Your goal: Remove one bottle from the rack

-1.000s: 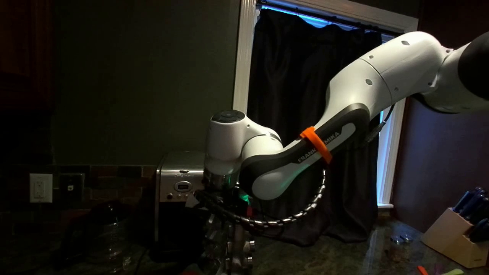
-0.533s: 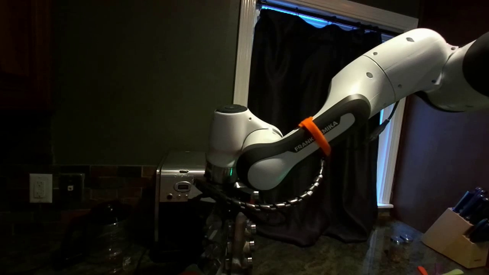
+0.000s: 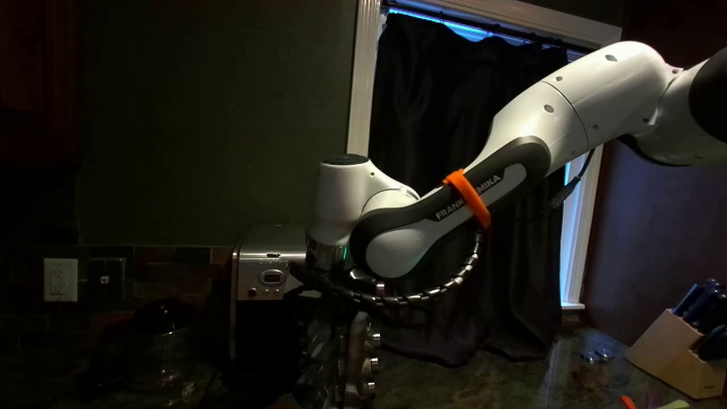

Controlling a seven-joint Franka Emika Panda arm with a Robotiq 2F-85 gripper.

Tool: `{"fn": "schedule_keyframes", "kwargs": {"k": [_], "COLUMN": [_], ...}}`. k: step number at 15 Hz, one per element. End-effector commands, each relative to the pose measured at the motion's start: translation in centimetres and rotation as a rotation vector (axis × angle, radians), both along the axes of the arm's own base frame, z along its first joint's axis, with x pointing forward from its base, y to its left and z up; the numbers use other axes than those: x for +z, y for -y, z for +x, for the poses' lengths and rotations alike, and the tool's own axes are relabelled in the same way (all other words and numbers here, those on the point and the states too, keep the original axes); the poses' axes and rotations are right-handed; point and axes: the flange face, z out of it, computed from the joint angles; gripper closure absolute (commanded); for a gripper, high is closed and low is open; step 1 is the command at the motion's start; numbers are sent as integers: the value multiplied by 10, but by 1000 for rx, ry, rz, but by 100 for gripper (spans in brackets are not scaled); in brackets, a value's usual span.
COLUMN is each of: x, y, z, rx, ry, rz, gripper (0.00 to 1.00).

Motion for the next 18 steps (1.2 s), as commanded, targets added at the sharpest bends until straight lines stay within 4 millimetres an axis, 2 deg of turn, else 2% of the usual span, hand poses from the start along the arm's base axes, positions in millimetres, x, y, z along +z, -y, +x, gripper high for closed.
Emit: {"fn": "schedule_keyframes", "kwargs": {"k": [1, 13, 15, 18], "x": [18, -28, -24, -6], "y": [-13, -28, -32, -33], "z": [-14, -26, -29, -30], "rx": [40, 120, 128, 131], "ry": [47, 37, 34, 45], "rz": [-33, -102, -93, -75], "gripper": [76, 76, 76, 76]}}
